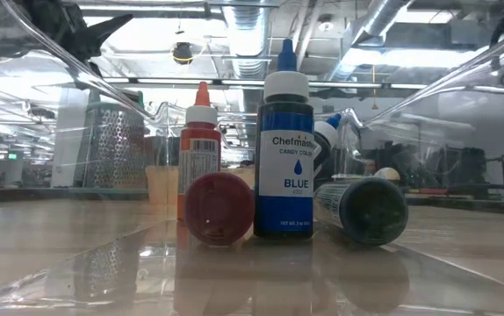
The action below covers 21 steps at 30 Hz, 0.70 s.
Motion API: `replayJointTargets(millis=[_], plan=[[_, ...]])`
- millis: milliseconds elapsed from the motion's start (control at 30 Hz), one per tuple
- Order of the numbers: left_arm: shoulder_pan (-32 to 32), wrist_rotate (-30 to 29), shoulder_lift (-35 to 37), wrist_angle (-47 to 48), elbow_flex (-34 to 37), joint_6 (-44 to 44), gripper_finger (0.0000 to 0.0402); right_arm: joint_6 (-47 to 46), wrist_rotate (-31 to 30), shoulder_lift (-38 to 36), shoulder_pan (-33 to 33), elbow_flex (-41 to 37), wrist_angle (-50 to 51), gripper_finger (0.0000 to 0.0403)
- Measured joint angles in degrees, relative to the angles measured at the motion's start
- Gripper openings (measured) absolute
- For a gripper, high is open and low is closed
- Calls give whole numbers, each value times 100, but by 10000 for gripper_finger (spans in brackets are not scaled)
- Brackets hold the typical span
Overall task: Pick & Place Food Item
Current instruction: Put the red popcorn bag into the orange bin
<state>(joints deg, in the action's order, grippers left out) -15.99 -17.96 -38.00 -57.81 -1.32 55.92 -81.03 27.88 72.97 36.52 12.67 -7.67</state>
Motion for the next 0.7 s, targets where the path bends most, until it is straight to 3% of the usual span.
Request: replayJointTargets(millis=[167, 367, 600, 700], plan=[[-1, 1, 0, -12, 0, -2, 182, -101, -129, -6, 23, 0, 90, 155], [0, 4, 0, -12, 0, 0, 182, -70, -386, 7, 30, -15, 168, 16], [-2, 42, 0, -16, 0, 2, 182, 298, -1143, -76, -384, 172, -48, 2], [-2, 42, 0, -17, 0, 2, 182, 805, -1352, -276, -787, 633, 490, 1]])
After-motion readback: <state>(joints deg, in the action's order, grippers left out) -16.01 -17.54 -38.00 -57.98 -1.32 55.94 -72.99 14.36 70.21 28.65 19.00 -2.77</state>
